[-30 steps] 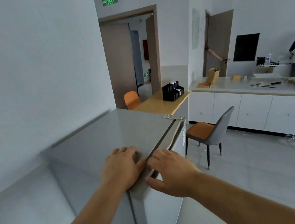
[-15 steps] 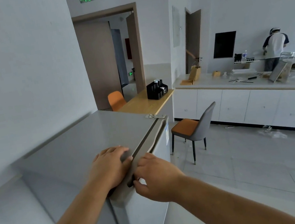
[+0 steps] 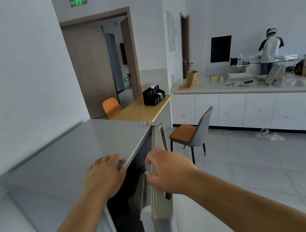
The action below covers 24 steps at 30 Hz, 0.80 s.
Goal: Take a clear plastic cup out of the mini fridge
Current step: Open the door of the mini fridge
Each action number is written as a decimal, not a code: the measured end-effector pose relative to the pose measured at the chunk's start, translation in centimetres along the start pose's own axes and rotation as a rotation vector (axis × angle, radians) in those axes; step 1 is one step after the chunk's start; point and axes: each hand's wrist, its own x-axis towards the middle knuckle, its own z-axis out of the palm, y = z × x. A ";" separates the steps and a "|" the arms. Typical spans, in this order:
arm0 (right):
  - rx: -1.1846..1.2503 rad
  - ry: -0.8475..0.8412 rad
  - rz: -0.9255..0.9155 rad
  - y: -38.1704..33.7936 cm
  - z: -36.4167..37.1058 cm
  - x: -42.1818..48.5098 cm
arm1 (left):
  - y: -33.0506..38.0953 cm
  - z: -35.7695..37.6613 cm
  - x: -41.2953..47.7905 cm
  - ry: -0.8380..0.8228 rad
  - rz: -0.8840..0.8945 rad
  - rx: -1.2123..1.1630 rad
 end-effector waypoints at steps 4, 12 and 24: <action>-0.143 -0.017 0.099 1.6 0.2 -0.2 | 0.4 0.5 0.0 0.003 0.026 0.036; -0.325 0.018 0.216 4.4 -0.4 -1.3 | 0.2 0.8 0.5 -0.006 0.085 0.007; -0.389 -0.015 0.460 8.5 -1.7 -2.6 | 0.4 0.4 0.1 -0.009 0.073 -0.016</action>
